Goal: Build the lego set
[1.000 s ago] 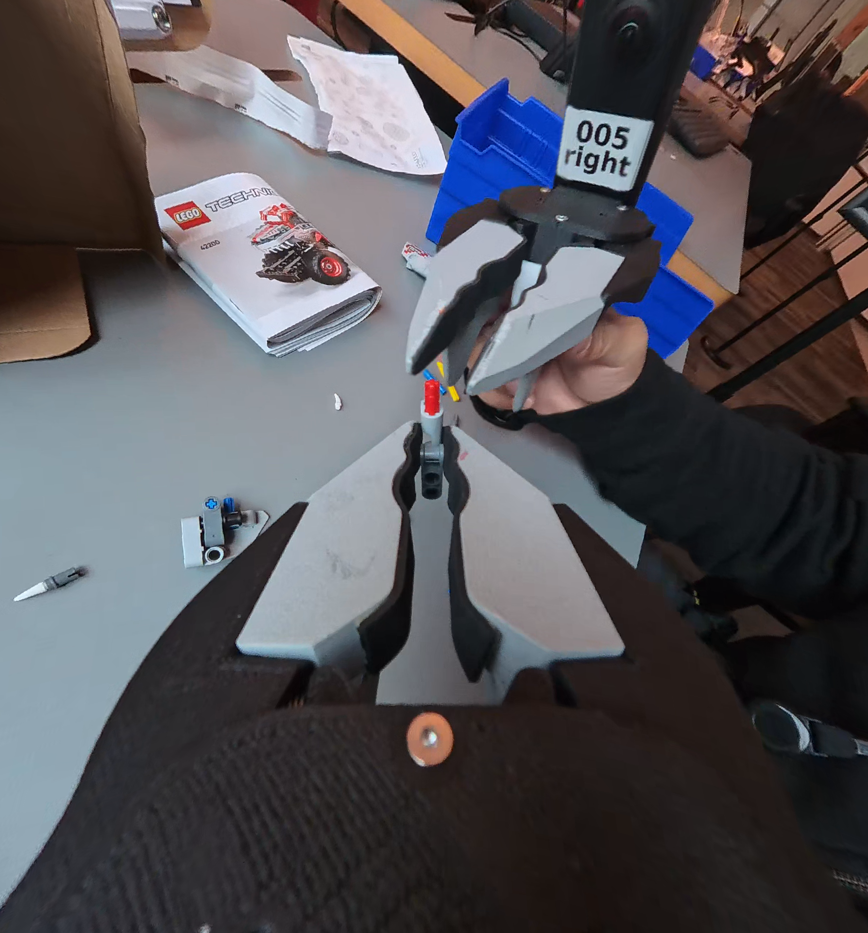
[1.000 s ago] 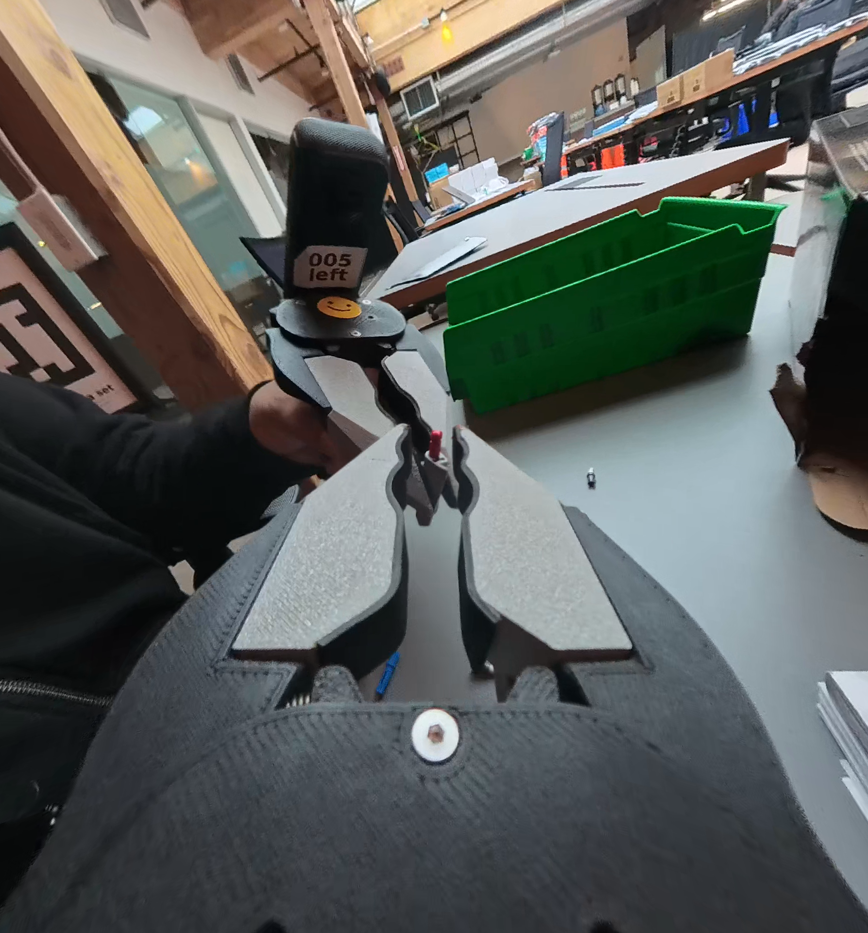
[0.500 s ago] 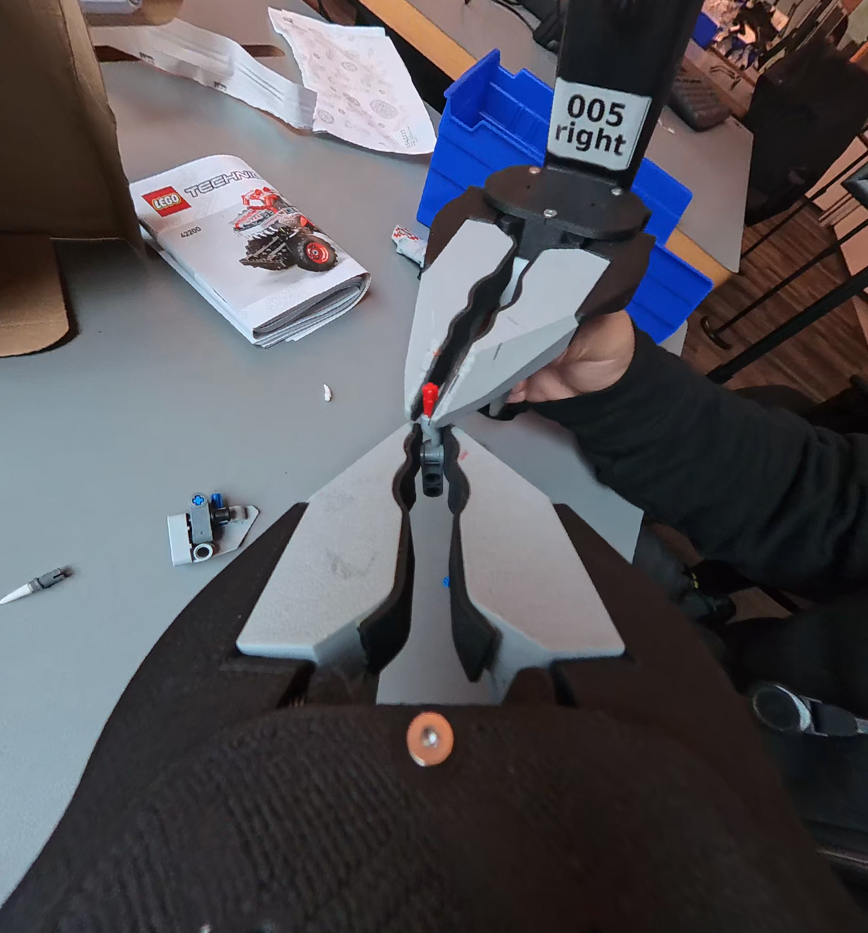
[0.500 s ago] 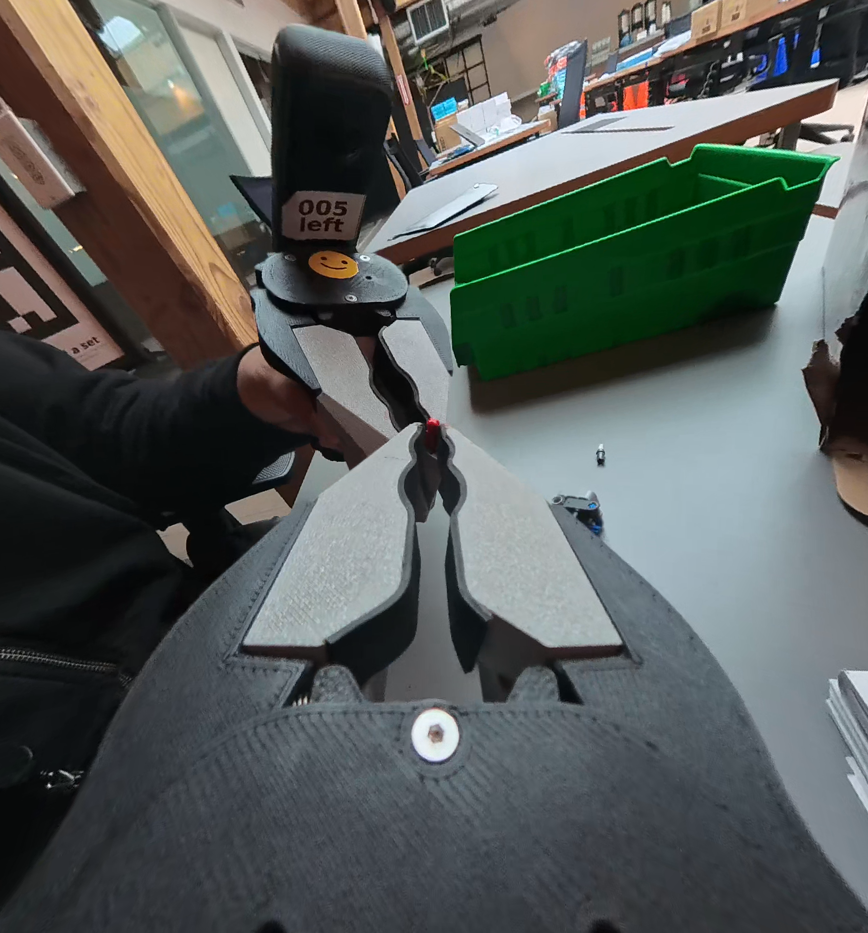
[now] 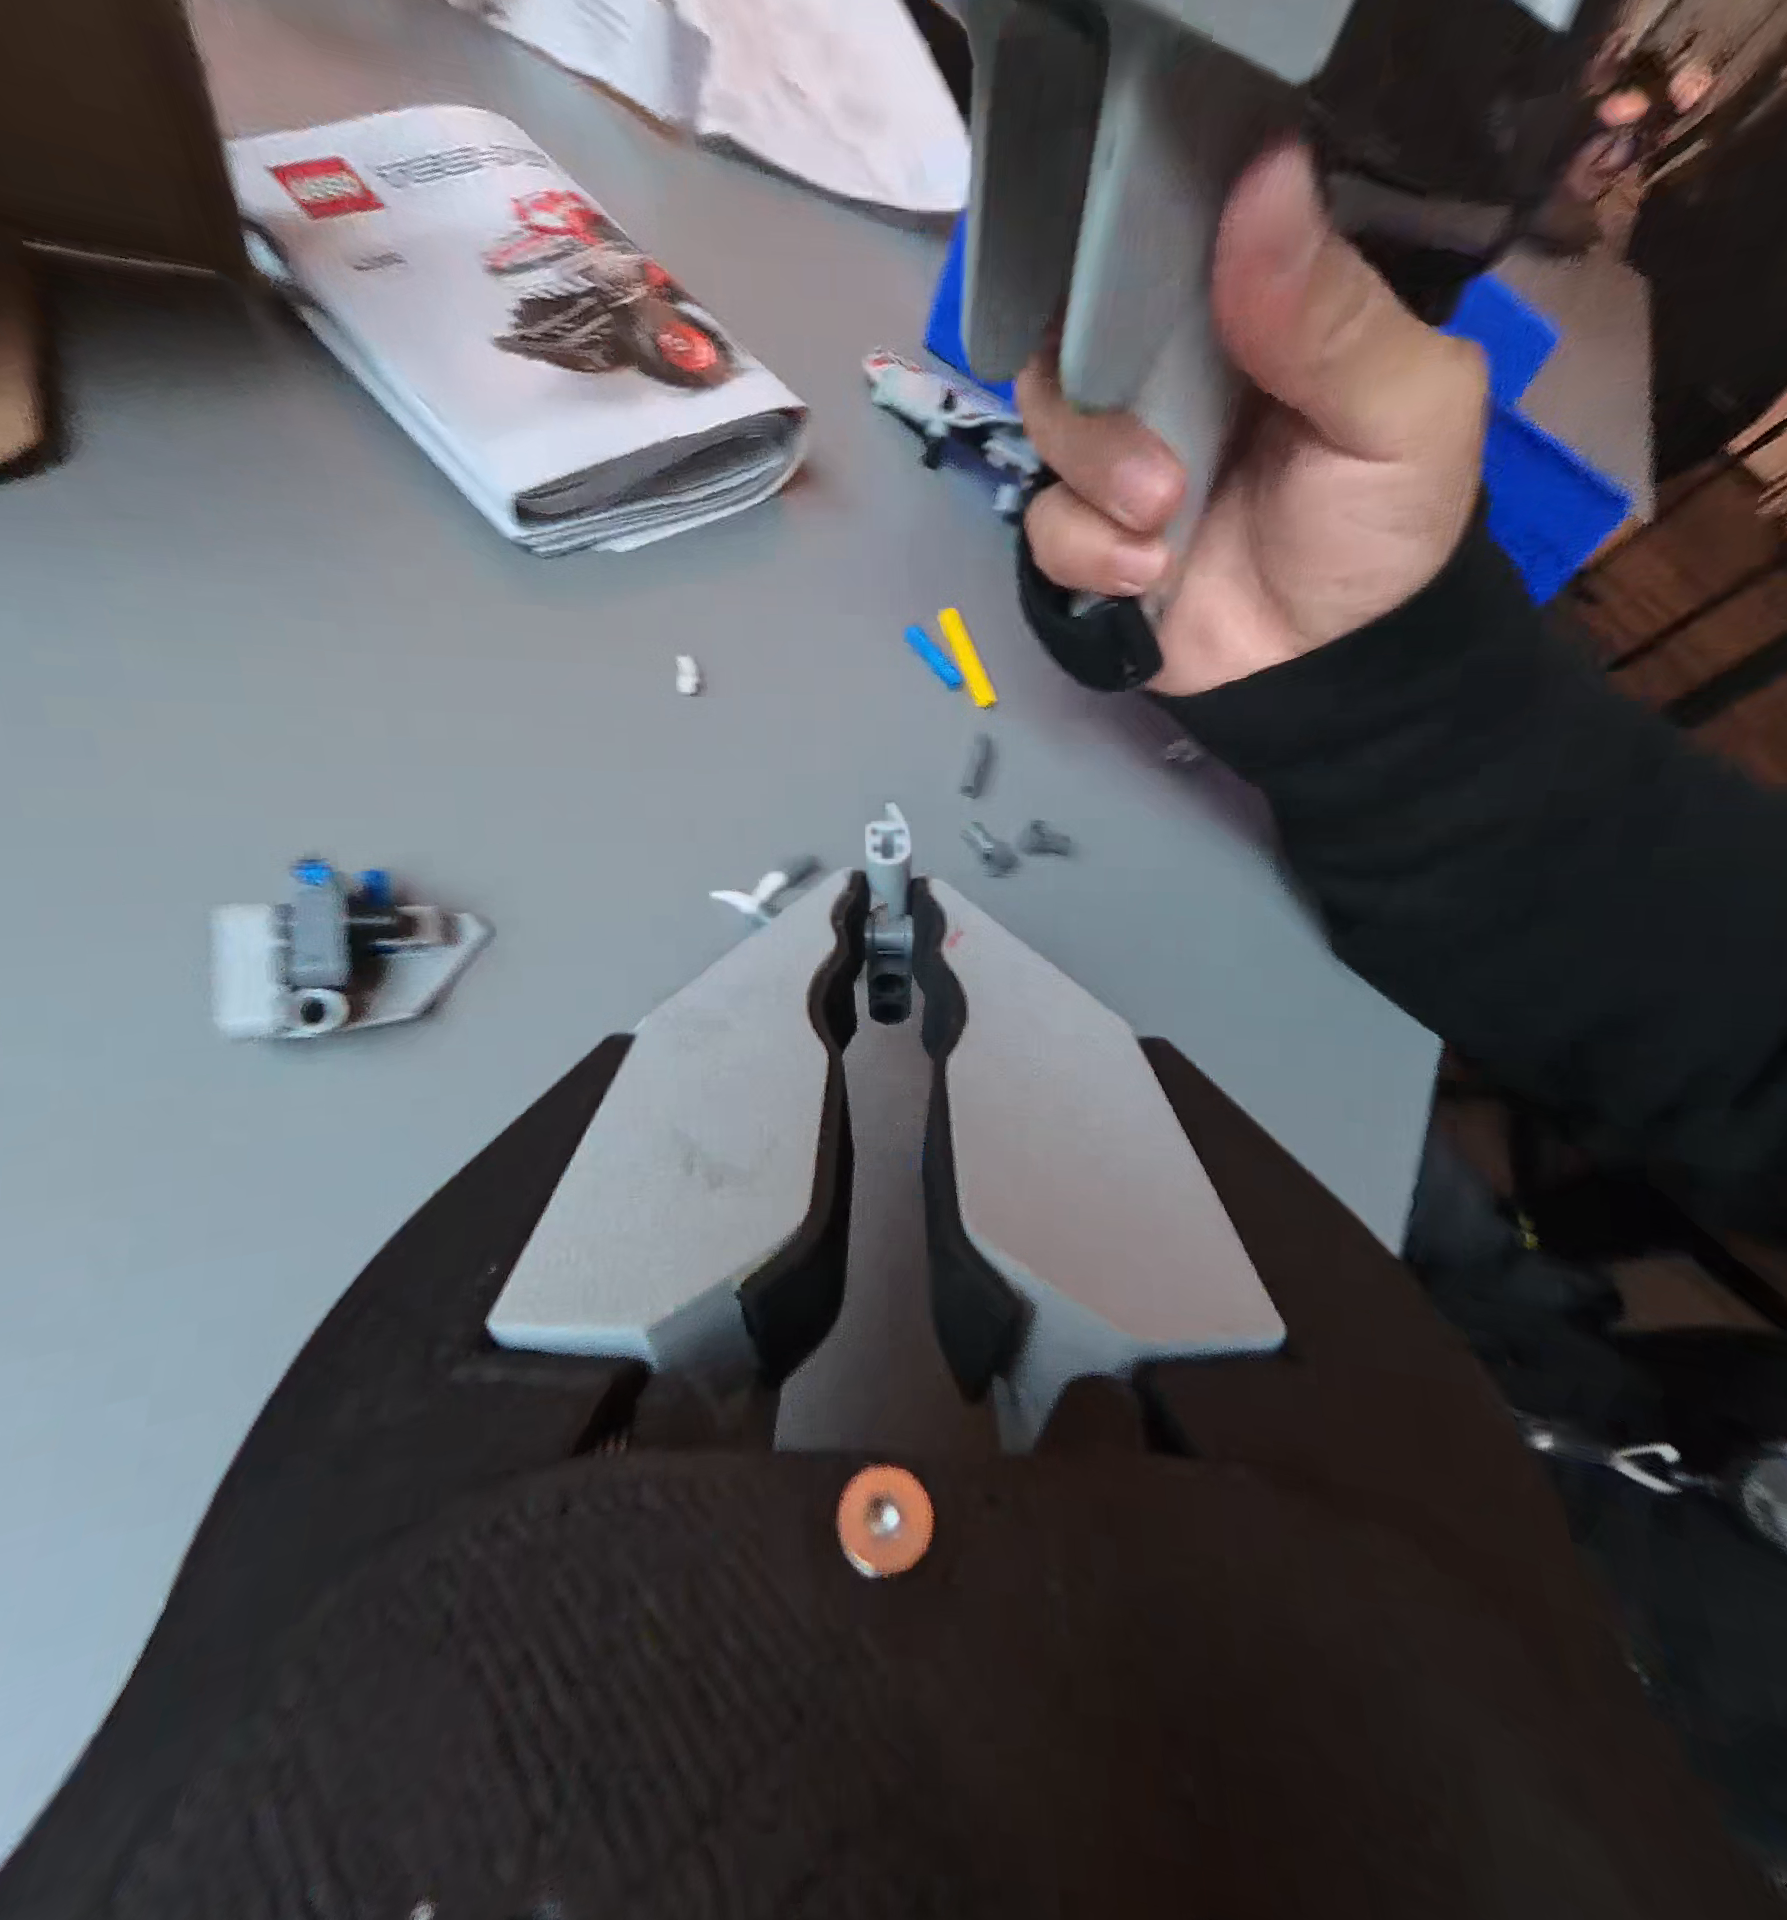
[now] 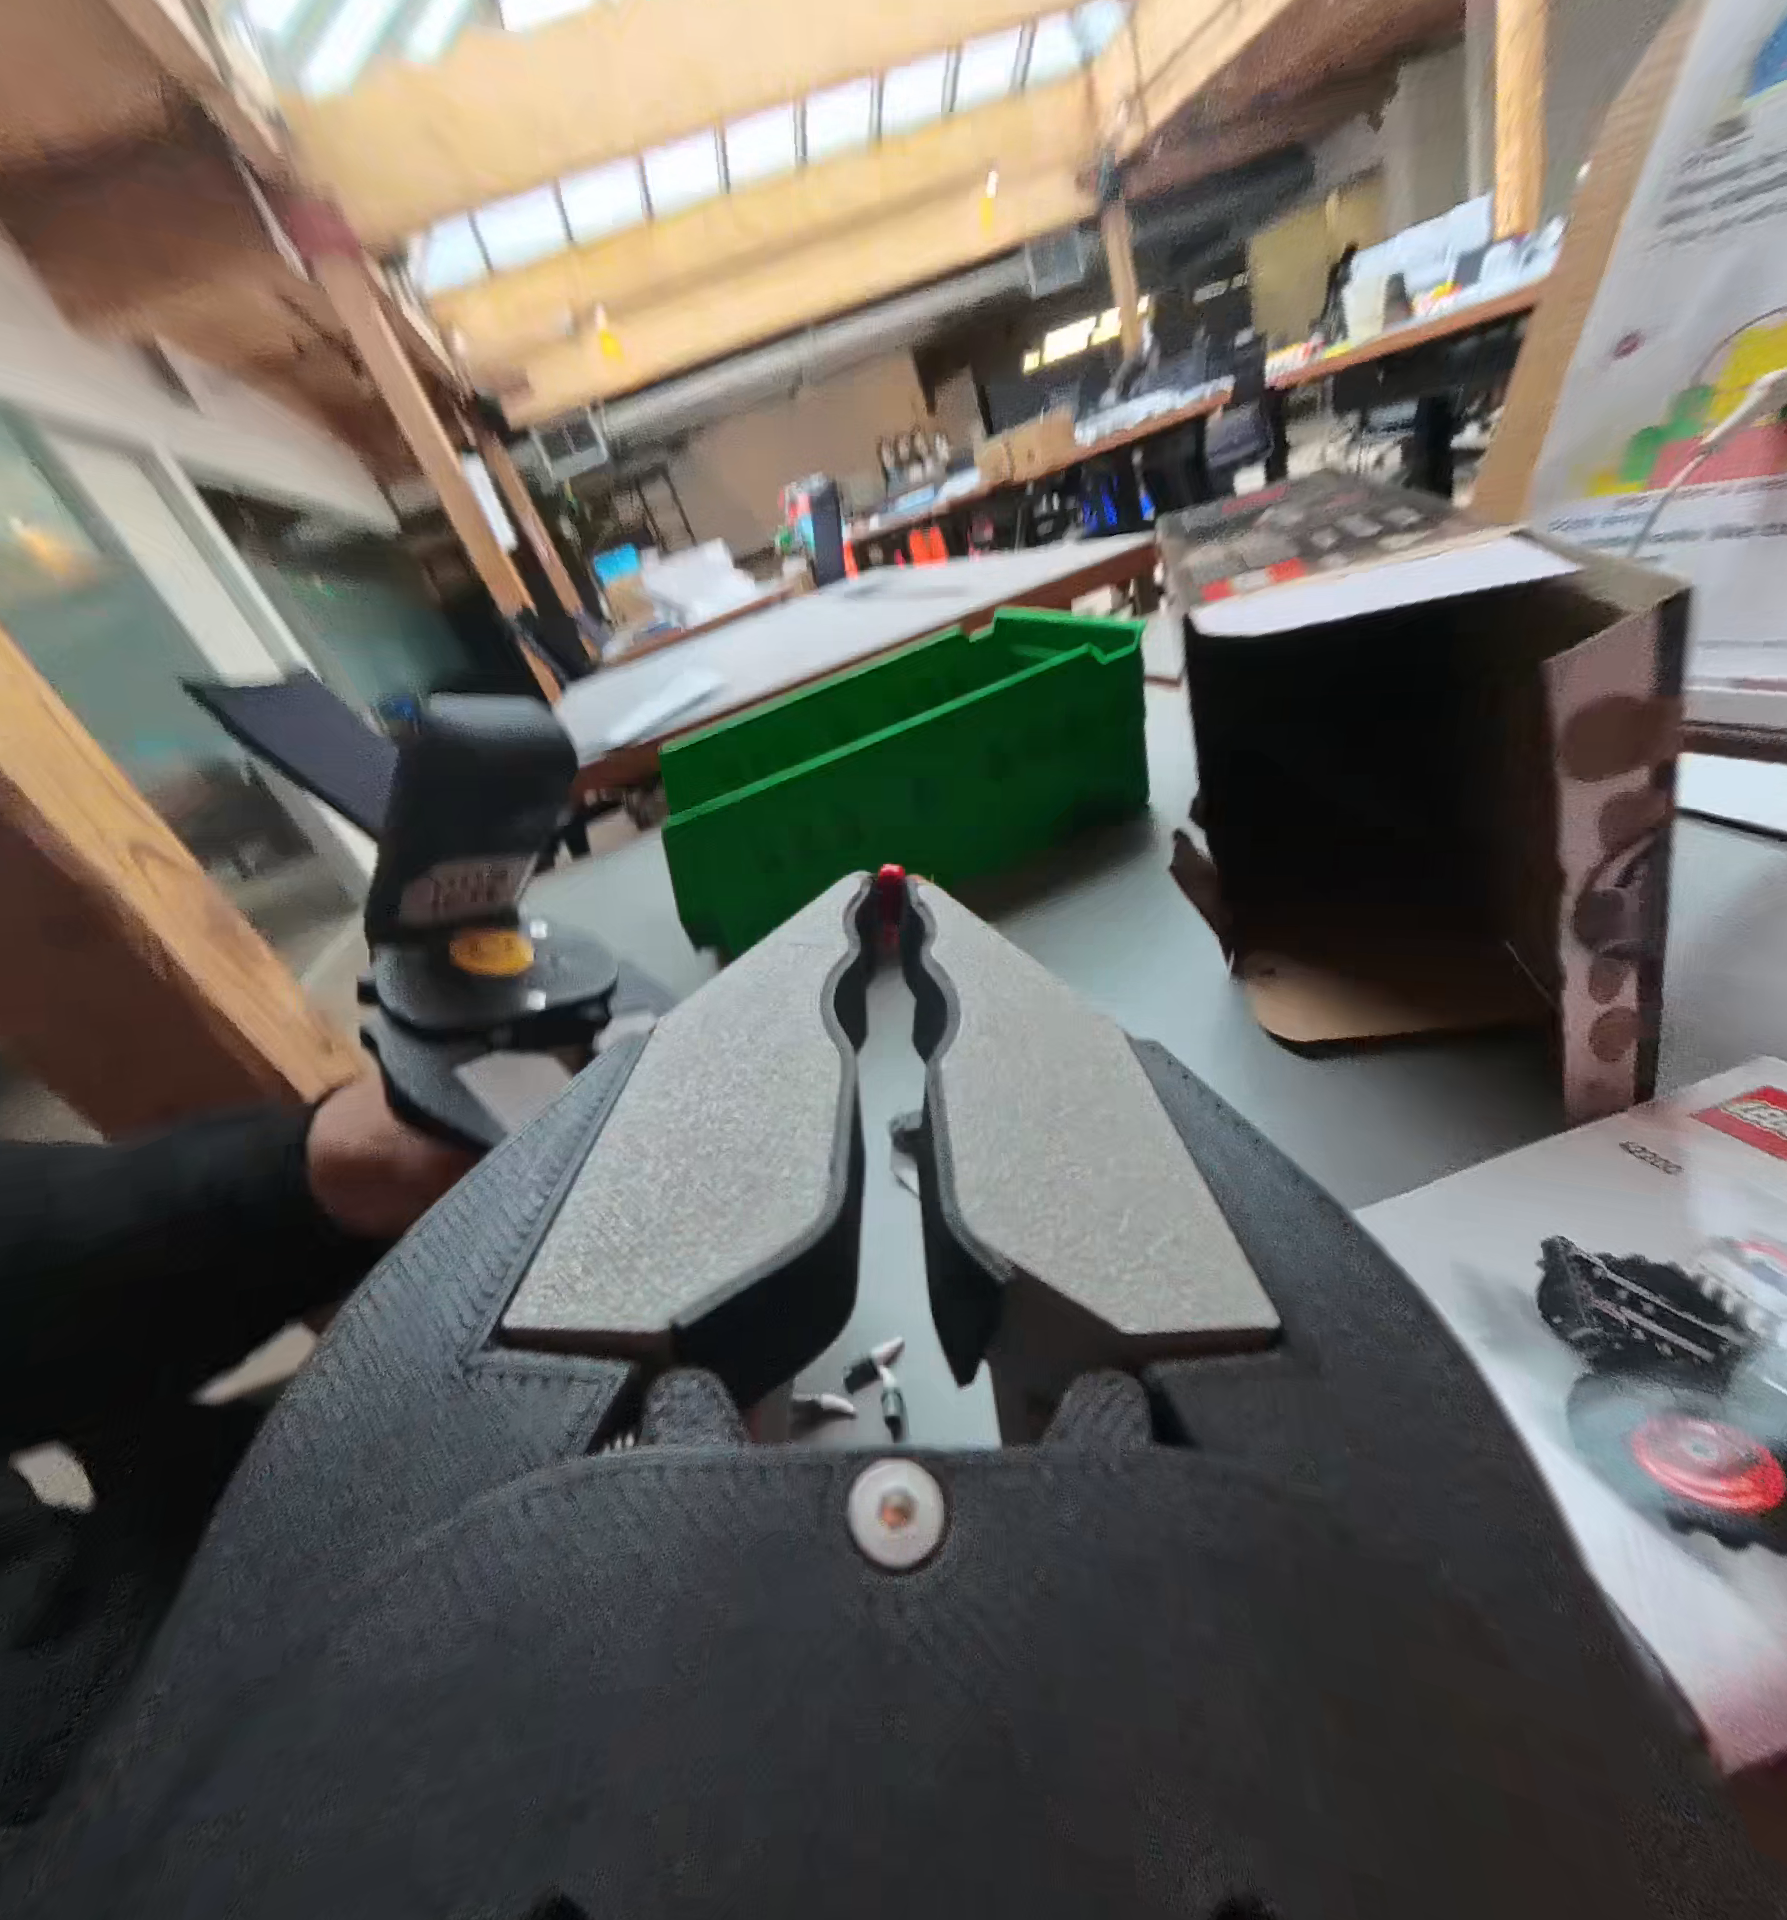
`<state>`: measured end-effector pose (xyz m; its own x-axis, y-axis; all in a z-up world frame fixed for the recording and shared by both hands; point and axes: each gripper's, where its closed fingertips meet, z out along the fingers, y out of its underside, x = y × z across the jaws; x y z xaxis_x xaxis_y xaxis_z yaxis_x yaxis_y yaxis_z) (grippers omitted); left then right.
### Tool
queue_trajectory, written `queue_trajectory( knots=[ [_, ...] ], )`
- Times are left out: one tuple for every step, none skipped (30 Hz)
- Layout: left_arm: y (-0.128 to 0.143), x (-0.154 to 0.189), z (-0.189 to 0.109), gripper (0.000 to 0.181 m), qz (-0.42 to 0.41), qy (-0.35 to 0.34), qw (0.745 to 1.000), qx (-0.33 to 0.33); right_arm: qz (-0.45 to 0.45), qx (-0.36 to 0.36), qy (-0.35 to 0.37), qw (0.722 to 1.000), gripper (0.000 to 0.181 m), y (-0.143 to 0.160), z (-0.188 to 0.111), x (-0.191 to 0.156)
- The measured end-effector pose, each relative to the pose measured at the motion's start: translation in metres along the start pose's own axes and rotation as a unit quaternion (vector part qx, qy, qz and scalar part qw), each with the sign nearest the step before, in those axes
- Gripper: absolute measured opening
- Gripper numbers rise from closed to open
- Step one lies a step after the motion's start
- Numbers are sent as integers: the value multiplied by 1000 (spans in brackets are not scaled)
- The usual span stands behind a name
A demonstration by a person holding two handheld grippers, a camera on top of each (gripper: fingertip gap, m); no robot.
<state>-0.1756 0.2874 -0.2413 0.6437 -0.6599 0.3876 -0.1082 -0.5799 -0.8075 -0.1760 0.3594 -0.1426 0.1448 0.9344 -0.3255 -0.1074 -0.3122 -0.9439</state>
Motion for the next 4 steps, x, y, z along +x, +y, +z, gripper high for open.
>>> queue_trajectory(
  knots=[
    [-1,-5,-1,6,4,-4,1000,-12,-6,-39,-14,999,0,9,7,-4],
    [0,-6,-1,5,-1,6,1000,-25,-3,-93,-21,995,0,25,12,-3],
    [0,-7,-3,5,-6,12,999,-33,3,-149,-16,989,0,44,14,2],
    [-1,-10,-5,5,1,7,999,-35,7,-197,-13,980,0,61,14,7]
  ],
)
